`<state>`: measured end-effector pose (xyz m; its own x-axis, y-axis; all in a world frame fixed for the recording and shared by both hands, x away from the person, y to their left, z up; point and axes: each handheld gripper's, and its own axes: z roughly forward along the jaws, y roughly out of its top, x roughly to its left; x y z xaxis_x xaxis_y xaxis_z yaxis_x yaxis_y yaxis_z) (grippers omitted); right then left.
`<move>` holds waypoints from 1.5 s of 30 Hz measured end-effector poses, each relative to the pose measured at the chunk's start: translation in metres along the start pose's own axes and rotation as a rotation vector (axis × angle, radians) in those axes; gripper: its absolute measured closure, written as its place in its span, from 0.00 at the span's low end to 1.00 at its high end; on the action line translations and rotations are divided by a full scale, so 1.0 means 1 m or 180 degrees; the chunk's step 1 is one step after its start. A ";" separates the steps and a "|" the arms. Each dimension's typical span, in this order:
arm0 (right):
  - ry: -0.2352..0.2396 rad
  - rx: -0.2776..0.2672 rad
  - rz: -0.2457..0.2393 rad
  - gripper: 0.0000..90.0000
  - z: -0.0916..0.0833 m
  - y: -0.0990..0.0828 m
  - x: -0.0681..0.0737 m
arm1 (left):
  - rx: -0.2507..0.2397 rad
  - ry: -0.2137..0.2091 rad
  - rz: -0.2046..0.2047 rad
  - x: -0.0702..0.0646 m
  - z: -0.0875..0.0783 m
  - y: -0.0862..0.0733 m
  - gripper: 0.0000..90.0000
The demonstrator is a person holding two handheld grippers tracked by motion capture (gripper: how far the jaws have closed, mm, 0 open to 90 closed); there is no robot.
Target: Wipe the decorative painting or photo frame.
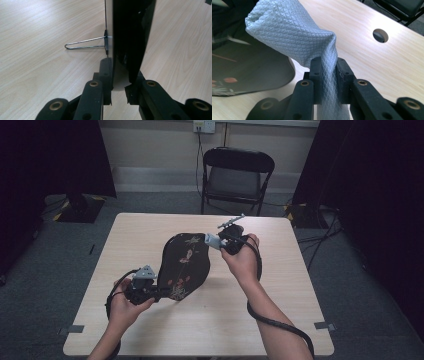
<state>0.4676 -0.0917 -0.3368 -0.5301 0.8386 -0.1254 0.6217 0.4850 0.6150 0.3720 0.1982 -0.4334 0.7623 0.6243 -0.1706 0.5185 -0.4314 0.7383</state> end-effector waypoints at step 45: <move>0.0250 0.0473 0.0068 0.87 0.079 -0.091 0.011 | -0.0008 -0.0005 -0.0016 -0.001 0.000 -0.001 0.87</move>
<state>0.4506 -0.1067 -0.4555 -0.5556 0.8300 -0.0487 0.7087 0.5034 0.4942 0.3712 0.1981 -0.4340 0.7604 0.6254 -0.1753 0.5213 -0.4266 0.7391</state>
